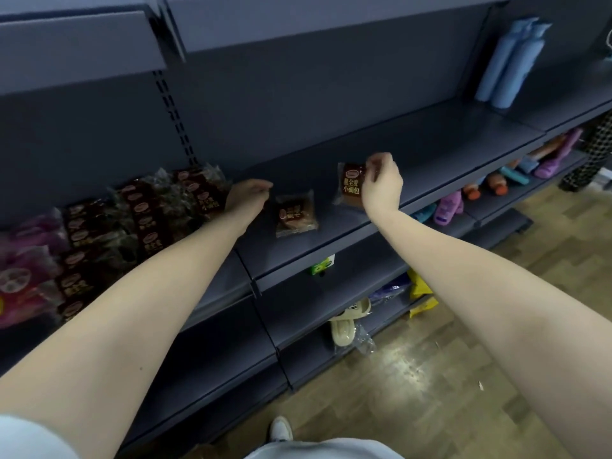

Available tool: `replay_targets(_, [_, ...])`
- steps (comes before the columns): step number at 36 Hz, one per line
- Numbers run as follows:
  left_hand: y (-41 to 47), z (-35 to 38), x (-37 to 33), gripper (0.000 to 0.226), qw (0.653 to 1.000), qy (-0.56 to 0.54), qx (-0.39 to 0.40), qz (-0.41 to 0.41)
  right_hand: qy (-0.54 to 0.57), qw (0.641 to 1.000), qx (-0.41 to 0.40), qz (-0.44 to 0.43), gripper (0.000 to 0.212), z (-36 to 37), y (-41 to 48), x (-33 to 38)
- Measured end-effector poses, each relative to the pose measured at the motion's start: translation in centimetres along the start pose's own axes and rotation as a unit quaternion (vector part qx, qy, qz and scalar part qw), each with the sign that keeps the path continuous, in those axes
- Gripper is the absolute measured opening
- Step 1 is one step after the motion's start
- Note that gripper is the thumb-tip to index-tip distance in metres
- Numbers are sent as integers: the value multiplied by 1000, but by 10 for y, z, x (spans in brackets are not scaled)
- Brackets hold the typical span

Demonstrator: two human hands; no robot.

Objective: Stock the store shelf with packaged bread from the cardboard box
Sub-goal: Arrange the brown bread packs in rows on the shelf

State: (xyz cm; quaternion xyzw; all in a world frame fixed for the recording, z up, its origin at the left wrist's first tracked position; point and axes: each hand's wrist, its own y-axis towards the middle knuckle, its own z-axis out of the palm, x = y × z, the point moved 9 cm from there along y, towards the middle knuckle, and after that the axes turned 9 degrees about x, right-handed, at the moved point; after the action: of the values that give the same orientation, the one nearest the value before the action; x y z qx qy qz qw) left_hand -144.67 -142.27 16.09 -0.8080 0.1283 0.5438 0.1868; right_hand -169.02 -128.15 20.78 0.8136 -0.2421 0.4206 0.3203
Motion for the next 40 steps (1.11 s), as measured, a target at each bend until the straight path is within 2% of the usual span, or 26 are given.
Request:
replay_targets(5, [-8,-18,-13,15,998,-51,14,32,21,996,54,-70,16,26,4,39])
replay_targets(9, [-20,-39,-20,34,997,-56,12,54,25,983,144,-107,17,67,-6,69])
replay_targets(16, [-42,-73,-4,33,996,-84,15,25,29,956,250,-148,17,139,-44,106])
replay_targets(25, [-64,-124,19,18,995,-96,-20,8,60,934,302,-179,21,177,-59,134])
replay_targets(32, [-75,-152,32,5,988,-143,-59,10,36,920,353,-168,25,196,-62,130])
replay_targets(34, [-76,-158,35,5,988,-141,-69,10,14,915,362,-180,33,199,-62,130])
replay_targets(40, [-77,-161,41,6,987,-138,-80,-1,21,923,339,-180,33,199,-57,131])
